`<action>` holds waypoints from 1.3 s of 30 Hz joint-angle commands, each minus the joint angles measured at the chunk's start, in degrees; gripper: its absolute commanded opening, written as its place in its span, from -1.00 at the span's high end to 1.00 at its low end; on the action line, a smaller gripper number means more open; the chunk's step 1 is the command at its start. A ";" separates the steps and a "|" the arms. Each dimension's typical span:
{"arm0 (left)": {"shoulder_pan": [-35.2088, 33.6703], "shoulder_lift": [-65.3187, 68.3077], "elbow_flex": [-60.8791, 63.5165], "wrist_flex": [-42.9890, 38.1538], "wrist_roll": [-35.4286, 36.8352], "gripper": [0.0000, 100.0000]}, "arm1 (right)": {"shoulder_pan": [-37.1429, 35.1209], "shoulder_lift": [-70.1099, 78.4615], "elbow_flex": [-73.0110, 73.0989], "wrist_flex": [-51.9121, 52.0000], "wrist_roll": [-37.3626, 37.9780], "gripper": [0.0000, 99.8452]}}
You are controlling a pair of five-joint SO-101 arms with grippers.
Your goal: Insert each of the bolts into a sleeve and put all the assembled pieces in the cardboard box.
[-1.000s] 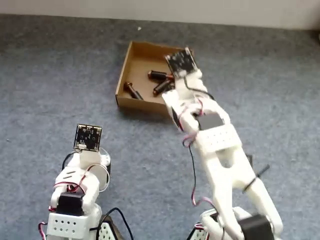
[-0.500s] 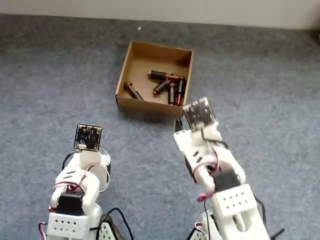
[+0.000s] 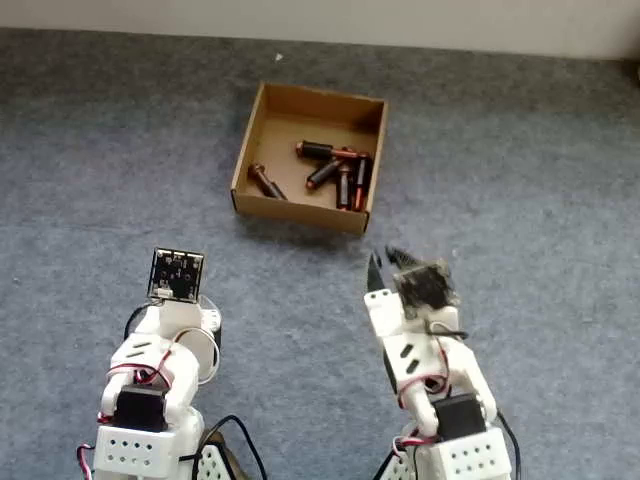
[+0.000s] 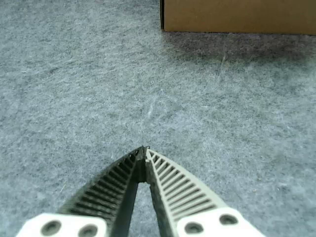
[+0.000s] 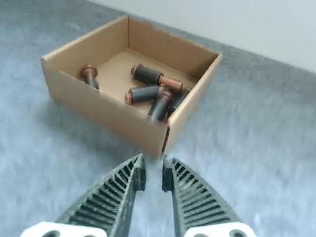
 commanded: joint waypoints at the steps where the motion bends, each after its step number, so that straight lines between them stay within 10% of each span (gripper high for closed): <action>1: -0.84 -0.13 1.10 0.09 -0.18 0.96 | 2.24 -2.86 8.48 3.03 -0.62 0.90; 19: -0.84 -0.13 1.10 0.18 -0.18 0.96 | 5.32 -1.89 8.48 42.86 -0.26 0.90; 39: -0.57 -0.22 1.10 13.71 -0.18 0.96 | 5.23 -1.71 8.48 42.42 -0.26 0.90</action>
